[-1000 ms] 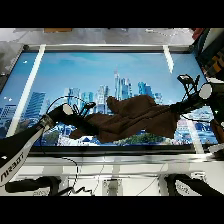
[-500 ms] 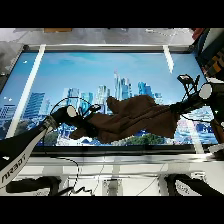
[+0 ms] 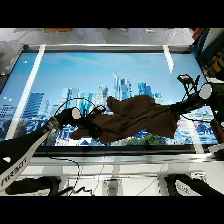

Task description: Fold the clothes and pants, and hang the long-sleeved shirts on hangers.

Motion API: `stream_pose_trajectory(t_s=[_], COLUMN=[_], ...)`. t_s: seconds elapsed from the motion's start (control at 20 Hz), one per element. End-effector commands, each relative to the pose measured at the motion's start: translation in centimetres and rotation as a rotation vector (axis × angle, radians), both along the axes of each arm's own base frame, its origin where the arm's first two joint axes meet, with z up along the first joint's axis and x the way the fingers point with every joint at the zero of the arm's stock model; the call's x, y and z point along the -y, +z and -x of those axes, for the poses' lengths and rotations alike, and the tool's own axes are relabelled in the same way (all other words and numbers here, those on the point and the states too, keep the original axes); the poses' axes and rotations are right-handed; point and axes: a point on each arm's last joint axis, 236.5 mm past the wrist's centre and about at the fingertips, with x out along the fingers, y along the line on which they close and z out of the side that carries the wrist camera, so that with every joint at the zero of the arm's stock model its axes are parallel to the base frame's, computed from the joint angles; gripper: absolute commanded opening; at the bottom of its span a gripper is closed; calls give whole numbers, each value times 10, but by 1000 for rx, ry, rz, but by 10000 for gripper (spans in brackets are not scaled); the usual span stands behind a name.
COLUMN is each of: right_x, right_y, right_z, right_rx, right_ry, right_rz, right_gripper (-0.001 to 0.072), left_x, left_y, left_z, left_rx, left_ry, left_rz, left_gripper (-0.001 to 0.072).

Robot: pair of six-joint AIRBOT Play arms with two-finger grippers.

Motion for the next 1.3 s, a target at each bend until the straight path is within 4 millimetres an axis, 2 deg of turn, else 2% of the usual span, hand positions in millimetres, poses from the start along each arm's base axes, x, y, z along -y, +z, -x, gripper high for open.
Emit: stream_pose_trajectory(t_s=[0.0,0.1,0.2,0.3,0.45,0.6,0.75,0.9,1.0,1.05,1.15,1.25], right_x=[0,0,-9,-16,-17,-21,-33,-41,-40,-40,-40,-41], right_y=[1,1,0,1,3,9,31,92,155,188,261,332], right_z=[-3,-3,1,1,-1,-2,-6,-20,-24,-22,-8,17], right_rx=[13,15,-2,-3,14,36,106,303,484,575,774,974], right_ry=[0,0,0,0,0,1,7,19,31,37,50,62], right_rz=[2,-1,-38,-69,-74,-90,-140,-167,-155,-148,-135,-122], right_gripper=[13,13,13,13,13,13,13,13,13,13,13,13], left_x=[0,-4,-16,-39,-90,-140,-174,-181,-182,-185,-193,-204], left_y=[28,67,116,168,237,279,300,304,309,319,355,407], left_z=[-11,-30,-49,-64,-78,-79,-78,-77,-78,-79,-80,-72], left_rx=[61,160,283,415,619,749,818,831,849,891,1028,1220], left_ry=[-3,25,73,141,280,409,503,523,529,542,585,641], left_rz=[26,69,114,151,176,162,139,134,137,141,165,196], left_gripper=[17,17,17,18,18,18,18,17,17,17,18,18])
